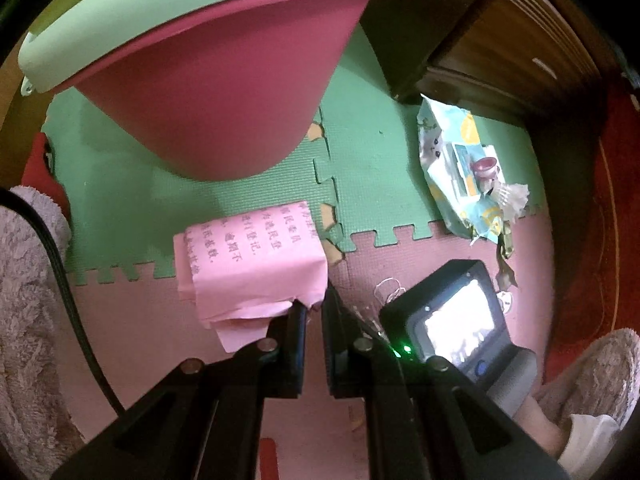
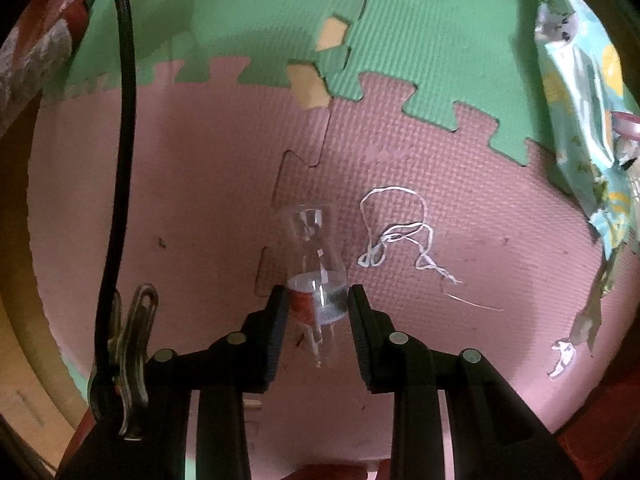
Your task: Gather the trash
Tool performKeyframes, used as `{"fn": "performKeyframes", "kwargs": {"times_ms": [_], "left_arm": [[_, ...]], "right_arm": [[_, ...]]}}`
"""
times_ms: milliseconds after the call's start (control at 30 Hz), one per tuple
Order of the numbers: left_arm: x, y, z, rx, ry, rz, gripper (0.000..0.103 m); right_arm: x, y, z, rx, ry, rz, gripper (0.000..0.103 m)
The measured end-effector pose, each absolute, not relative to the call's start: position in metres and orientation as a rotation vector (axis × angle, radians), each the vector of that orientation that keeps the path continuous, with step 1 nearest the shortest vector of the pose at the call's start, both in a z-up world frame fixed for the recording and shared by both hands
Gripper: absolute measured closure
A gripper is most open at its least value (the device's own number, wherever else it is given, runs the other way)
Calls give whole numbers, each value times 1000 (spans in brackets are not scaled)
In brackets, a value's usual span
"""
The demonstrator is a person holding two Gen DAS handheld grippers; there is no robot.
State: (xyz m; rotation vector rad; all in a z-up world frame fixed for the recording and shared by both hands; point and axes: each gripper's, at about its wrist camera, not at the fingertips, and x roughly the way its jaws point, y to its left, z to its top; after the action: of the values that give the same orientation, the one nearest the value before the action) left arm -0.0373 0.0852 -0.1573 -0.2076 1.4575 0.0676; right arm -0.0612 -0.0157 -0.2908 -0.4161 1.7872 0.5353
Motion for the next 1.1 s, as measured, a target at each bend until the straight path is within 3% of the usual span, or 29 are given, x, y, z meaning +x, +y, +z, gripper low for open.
{"fn": "performKeyframes", "kwargs": {"times_ms": [400, 867, 1100], "left_arm": [[-43, 78, -138, -193, 1427, 41, 96], [-48, 66, -101, -164, 1372, 16, 99], [-52, 66, -95, -165, 1390, 20, 98]], "right_arm": [[-28, -31, -277, -365, 1827, 529, 72], [34, -97, -182, -155, 1719, 469, 72], [23, -95, -139, -58, 1629, 468, 72]]}}
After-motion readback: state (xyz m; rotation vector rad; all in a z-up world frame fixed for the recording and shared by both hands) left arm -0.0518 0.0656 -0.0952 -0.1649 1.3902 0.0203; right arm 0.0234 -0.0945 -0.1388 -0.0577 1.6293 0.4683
